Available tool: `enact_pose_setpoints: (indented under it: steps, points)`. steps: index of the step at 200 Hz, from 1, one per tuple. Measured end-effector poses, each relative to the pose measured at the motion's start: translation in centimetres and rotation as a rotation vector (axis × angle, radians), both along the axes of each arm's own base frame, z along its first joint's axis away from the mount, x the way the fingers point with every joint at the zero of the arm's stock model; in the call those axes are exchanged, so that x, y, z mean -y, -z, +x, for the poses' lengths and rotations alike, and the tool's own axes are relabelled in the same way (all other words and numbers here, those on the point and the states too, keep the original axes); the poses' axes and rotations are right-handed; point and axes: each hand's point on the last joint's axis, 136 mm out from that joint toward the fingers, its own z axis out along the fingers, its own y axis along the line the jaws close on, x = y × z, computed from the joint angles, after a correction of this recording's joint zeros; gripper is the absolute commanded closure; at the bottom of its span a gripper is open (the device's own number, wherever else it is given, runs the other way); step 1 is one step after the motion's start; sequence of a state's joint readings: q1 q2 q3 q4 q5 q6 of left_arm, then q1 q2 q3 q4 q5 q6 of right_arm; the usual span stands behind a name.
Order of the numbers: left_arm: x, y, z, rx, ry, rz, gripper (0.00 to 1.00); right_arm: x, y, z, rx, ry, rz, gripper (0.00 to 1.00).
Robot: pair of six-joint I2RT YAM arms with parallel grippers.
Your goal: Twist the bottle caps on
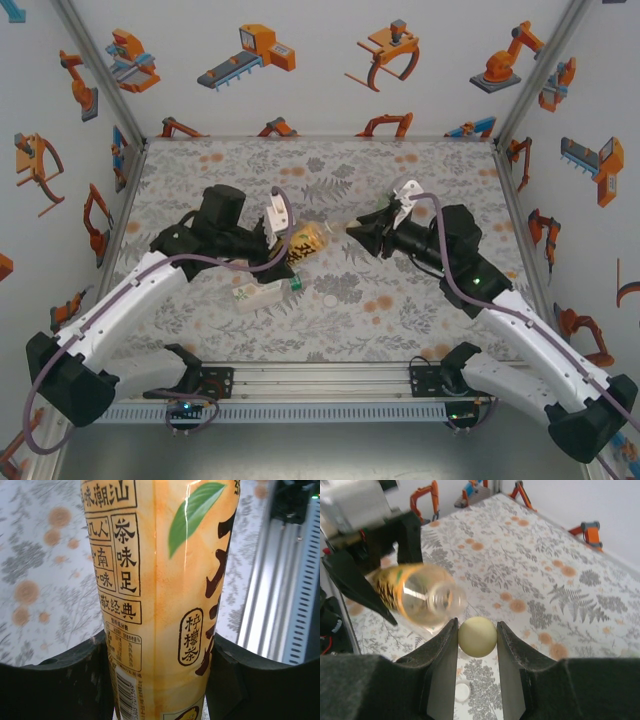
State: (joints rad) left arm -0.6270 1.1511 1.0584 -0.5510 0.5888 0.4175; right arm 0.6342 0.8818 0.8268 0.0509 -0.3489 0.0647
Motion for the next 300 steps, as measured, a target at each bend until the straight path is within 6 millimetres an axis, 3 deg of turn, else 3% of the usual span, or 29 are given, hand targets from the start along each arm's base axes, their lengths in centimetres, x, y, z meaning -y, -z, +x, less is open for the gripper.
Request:
enact_pose_setpoints:
  steps: [39, 84, 113, 189, 221, 255, 300]
  points:
    - [-2.4, 0.4, 2.9, 0.031, -0.149, 0.022, 1.00, 0.5, 7.8, 2.4, -0.131, 0.085, -0.082, 1.00]
    - [-3.6, -0.5, 2.6, 0.101, -0.187, -0.016, 1.00, 0.2, 19.5, 4.6, -0.334, 0.155, -0.216, 1.00]
    - [-3.9, -1.4, 2.1, 0.146, -0.188, -0.049, 1.00, 0.1, 24.2, 5.4, -0.416, 0.185, -0.267, 1.00]
    - [-3.7, -2.2, 2.2, 0.170, -0.181, -0.075, 1.00, 0.2, 27.2, 7.0, -0.440, 0.245, -0.288, 0.95]
    - [-3.6, -2.2, 2.1, 0.167, -0.176, -0.079, 1.00, 0.2, 28.5, 7.2, -0.464, 0.256, -0.315, 0.86]
    - [-3.5, -2.3, 2.0, 0.166, -0.169, -0.086, 1.00, -0.1, 28.7, 7.7, -0.483, 0.260, -0.326, 0.65]
    - [-3.5, -2.4, 2.1, 0.166, -0.170, -0.088, 1.00, 0.1, 28.9, 7.7, -0.560, 0.280, -0.399, 0.59]
